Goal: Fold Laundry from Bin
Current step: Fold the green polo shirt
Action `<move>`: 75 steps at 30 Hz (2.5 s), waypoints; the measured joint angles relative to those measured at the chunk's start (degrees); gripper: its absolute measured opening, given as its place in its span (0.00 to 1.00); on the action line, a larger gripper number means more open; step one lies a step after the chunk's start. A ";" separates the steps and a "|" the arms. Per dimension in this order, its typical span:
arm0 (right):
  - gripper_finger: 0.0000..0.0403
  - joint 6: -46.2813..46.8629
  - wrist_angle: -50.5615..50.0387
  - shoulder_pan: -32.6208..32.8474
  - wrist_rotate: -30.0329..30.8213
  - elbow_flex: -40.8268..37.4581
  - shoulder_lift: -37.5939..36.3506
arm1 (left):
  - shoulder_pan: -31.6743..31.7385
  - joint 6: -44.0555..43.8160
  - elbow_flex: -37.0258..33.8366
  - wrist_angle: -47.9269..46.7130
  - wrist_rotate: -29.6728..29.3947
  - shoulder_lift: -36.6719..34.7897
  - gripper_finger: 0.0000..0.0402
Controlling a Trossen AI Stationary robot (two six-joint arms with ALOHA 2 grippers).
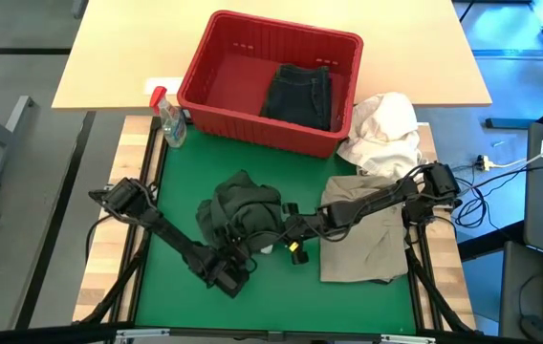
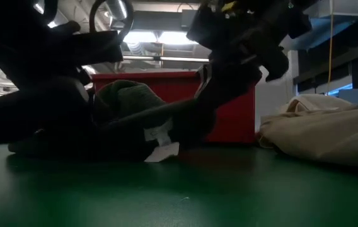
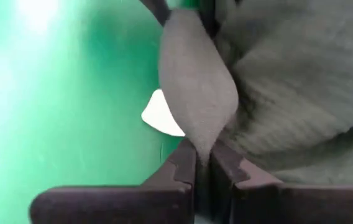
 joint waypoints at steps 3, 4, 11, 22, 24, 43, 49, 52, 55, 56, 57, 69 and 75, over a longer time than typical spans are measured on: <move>0.04 -0.01 -1.82 0.21 0.00 1.74 -1.10 | 0.23 -0.26 0.00 -2.58 0.34 -1.05 0.13; 0.04 -0.09 -2.99 0.41 0.04 2.56 -1.98 | 0.16 -0.29 0.22 -3.80 1.17 -2.13 0.07; 0.04 -5.12 -17.33 3.25 6.51 12.05 -10.43 | -1.12 2.06 9.55 -18.05 4.35 -14.74 0.03; 0.05 -10.06 -35.16 3.33 10.04 40.39 -15.06 | -0.69 19.64 28.27 -20.45 5.42 -32.67 0.04; 0.05 -11.44 -36.85 3.33 11.02 45.63 -15.01 | -0.66 22.51 30.88 -20.05 3.79 -34.01 0.04; 0.05 -35.47 -34.46 -3.66 21.35 60.84 -14.71 | 5.34 67.47 42.88 -10.04 -18.16 -34.82 0.04; 0.05 -56.79 -25.73 -5.67 31.77 60.84 -13.89 | 11.77 83.76 42.88 -5.71 -23.15 -34.82 0.04; 0.05 -64.49 -20.48 -7.46 33.09 60.84 -13.64 | 15.81 92.00 42.95 -0.46 -22.97 -34.82 0.04; 0.05 -69.79 -16.57 -10.47 32.05 60.84 -13.29 | 20.27 102.44 42.97 5.91 -20.36 -34.82 0.04; 0.05 -70.70 -15.85 -11.90 31.03 60.85 -13.25 | 22.02 105.34 42.97 7.93 -18.88 -34.82 0.04; 0.05 -70.76 -15.36 -13.58 29.85 60.98 -12.88 | 23.95 107.69 42.97 9.55 -16.94 -34.86 0.04; 0.05 -32.08 -39.51 -30.14 8.55 61.26 -11.21 | 44.83 83.92 42.97 -7.18 4.60 -34.91 0.04; 0.05 -20.98 -54.17 -25.89 -4.47 61.30 -12.81 | 43.93 56.31 43.18 -25.61 38.66 -34.74 0.04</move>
